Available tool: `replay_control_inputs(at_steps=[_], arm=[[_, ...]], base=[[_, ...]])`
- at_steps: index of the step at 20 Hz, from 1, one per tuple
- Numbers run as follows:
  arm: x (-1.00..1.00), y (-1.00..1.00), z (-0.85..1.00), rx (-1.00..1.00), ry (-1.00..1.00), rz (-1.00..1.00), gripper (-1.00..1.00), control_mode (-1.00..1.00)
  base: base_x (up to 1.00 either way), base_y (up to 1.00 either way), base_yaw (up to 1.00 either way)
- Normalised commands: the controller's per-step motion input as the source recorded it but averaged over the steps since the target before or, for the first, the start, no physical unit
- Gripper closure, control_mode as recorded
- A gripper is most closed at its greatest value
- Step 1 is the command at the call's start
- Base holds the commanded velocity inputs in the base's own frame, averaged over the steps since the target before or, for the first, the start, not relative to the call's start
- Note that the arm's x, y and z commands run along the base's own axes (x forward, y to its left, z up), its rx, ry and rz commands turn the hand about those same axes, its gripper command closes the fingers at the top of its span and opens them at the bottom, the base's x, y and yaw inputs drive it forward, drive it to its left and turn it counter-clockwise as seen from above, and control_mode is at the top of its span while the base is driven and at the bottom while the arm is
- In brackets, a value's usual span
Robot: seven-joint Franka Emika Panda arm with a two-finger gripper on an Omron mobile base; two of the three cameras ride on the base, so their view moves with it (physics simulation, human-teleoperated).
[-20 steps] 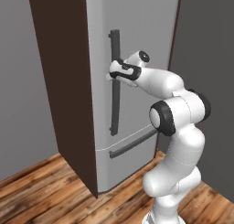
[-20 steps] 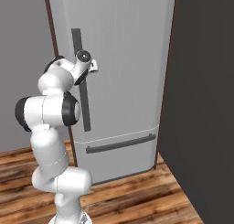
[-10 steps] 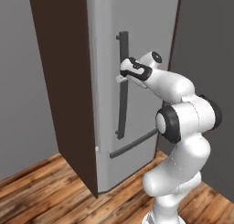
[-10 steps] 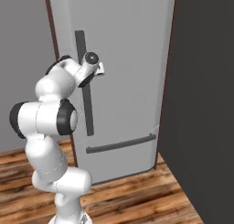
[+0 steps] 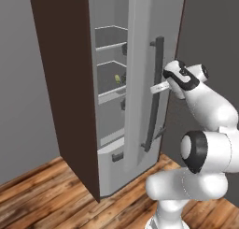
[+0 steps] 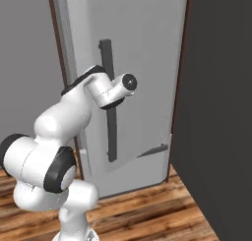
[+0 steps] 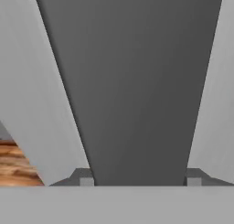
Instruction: Retrieve the butter from the fridge and place it on a plate on the dining table. Then retrieve the butter knife by the fridge and place it near the plate.
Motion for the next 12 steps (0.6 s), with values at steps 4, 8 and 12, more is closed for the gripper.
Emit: replay_control_inputs(at_steps=[4,8,12], arm=[[-0.77,-0.97,0.38,0.04,0.0,0.01,1.0,-1.0],[-0.51,-0.97,0.39,0.0,0.05,0.0,-1.0,-1.0],[-0.11,-0.32,0.23,0.0,0.01,0.0,-1.0,-1.0]], base=[[0.0,0.0,0.0],[0.0,0.0,0.0],[0.0,0.0,0.0]])
